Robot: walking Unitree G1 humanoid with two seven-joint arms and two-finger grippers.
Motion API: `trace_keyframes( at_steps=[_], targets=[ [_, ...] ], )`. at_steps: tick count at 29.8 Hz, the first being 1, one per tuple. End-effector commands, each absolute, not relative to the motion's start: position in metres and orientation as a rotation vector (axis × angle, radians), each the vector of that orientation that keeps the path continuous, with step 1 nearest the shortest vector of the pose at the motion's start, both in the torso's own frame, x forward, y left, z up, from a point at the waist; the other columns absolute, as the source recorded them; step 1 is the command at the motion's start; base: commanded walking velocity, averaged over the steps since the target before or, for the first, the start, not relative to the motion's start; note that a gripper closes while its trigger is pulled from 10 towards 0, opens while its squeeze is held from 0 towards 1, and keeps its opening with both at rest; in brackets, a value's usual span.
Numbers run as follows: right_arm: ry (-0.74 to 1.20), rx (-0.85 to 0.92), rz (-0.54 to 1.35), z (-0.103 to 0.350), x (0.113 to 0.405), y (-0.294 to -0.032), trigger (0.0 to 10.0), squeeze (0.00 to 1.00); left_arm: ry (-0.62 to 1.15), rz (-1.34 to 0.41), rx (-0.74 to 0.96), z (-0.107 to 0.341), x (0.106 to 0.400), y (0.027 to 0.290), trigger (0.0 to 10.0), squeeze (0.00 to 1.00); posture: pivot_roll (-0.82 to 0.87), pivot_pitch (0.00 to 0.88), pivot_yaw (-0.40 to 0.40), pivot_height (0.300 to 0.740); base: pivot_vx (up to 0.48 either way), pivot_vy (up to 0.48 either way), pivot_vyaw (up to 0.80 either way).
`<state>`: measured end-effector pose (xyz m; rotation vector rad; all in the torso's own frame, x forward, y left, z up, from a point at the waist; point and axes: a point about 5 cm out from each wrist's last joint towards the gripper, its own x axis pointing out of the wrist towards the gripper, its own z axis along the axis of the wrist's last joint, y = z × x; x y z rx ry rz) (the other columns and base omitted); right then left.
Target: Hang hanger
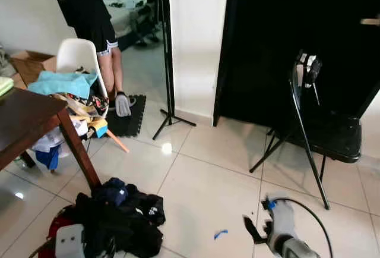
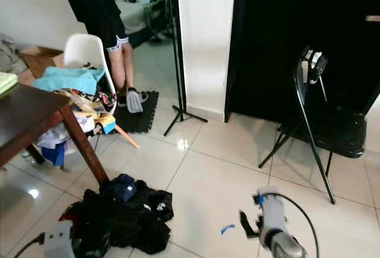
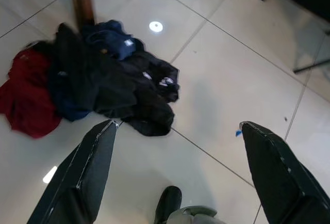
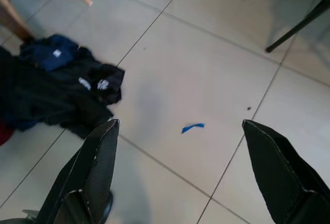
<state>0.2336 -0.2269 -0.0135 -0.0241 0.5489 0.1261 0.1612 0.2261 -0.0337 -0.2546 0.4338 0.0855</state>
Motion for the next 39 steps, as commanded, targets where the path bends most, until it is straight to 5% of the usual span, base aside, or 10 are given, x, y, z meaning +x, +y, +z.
trace_keyframes(
  at_steps=[1, 12, 26, 39],
  targets=[
    [0.549, 0.014, 0.126, -0.016, 0.234, -0.225, 10.0, 0.0, 0.453, 0.086, -0.271, -0.038, 0.156, 0.244, 10.0, 0.0, -0.03, 0.011, -0.001, 0.736, 0.0, 0.0, 0.76],
    [0.499, 0.098, 0.143, -0.012, 0.253, -0.213, 10.0, 0.0, 0.537, 0.103, -0.294, -0.046, 0.162, 0.28, 10.0, 0.0, -0.04, 0.0, 0.014, 0.736, 0.0, 0.0, 0.23],
    [0.52, 0.102, 0.152, -0.011, 0.264, -0.214, 10.0, 0.0, 0.576, 0.122, -0.301, -0.054, 0.178, 0.264, 10.0, 0.0, -0.04, 0.0, -0.022, 0.736, 0.0, 0.0, 0.0],
    [0.535, 0.089, 0.175, -0.012, 0.259, -0.224, 10.0, 0.0, 0.557, 0.095, -0.304, -0.056, 0.174, 0.258, 10.0, 0.0, -0.05, 0.0, -0.05, 0.736, 0.0, 0.0, 0.8]
  ],
)
